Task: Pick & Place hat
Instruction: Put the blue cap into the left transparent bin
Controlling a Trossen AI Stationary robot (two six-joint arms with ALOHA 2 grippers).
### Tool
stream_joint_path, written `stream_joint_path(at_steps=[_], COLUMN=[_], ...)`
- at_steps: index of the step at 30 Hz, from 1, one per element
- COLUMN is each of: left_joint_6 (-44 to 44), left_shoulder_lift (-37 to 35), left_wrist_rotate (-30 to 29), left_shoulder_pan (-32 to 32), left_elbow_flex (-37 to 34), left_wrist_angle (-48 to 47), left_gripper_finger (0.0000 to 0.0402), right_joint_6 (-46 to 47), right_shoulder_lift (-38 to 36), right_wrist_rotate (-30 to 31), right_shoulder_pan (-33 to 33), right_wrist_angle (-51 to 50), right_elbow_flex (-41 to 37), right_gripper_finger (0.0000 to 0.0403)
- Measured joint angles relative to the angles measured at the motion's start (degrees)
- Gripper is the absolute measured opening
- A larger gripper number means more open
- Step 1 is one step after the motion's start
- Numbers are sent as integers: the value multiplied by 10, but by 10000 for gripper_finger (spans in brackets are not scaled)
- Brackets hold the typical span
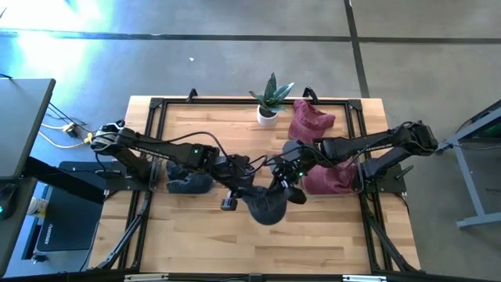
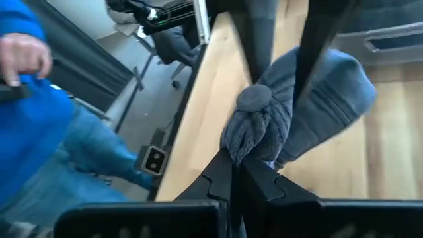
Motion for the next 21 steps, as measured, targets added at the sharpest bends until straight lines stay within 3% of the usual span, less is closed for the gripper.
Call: stream_joint_path(at_steps=[7,17,21], left_joint_6=[12,85,85], left_shoulder_lift=[-2,-2,-2], left_wrist_rotate=[95,222,245], left_shoulder_pan=[19,27,27], left_elbow_flex=[0,0,0], left_wrist_angle=[-33,-42,-29], left_gripper_finger=[11,6,2], right_joint_6=[11,49,50], right_shoulder_lift=[-10,-78,-82], right_wrist_rotate=[-33,-39,-26], right_shoulder_pan=[0,0,1], right_wrist_angle=[3,3,2], right_elbow_flex=[0,0,0], right_gripper_finger=[10,7,6])
